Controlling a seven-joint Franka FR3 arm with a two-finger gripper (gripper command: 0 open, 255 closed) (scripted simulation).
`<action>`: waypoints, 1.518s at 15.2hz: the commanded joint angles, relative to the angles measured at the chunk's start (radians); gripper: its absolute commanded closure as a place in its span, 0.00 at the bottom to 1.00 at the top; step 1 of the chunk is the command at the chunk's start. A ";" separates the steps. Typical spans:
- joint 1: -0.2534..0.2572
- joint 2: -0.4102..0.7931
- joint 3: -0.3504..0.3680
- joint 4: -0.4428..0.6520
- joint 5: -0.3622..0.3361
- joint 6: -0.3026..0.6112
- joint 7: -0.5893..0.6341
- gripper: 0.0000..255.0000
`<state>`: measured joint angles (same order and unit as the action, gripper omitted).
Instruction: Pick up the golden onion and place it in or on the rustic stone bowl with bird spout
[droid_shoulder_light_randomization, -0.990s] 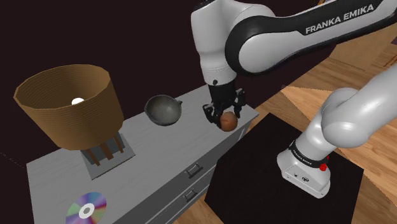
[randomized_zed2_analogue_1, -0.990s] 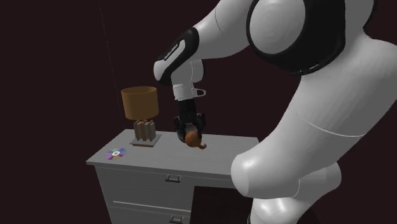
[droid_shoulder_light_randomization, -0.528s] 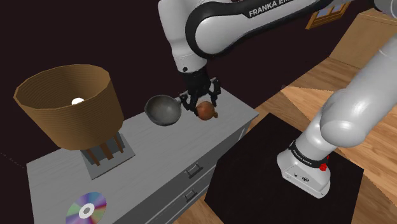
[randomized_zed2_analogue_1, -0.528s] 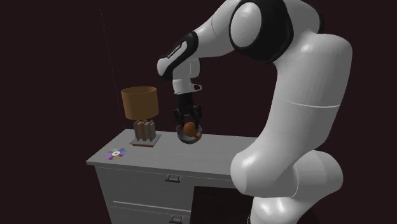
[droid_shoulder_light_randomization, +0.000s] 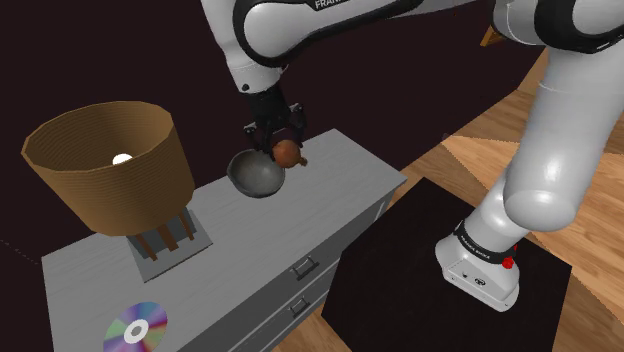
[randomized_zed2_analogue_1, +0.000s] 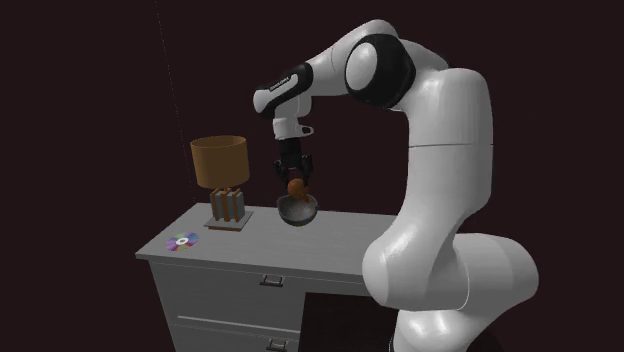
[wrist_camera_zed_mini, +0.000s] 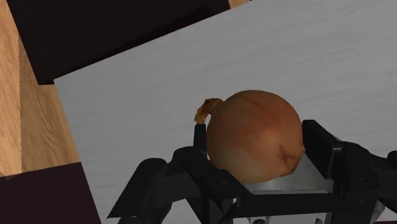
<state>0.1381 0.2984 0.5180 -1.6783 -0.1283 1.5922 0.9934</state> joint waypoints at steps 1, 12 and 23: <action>0.015 0.080 -0.011 0.111 -0.035 -0.039 0.000 1.00; 0.152 0.491 -0.078 0.725 -0.169 -0.250 -0.039 1.00; 0.129 0.494 -0.087 0.578 -0.167 -0.104 -0.026 1.00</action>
<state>0.2697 0.7381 0.4378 -1.0865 -0.2981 1.4813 0.9653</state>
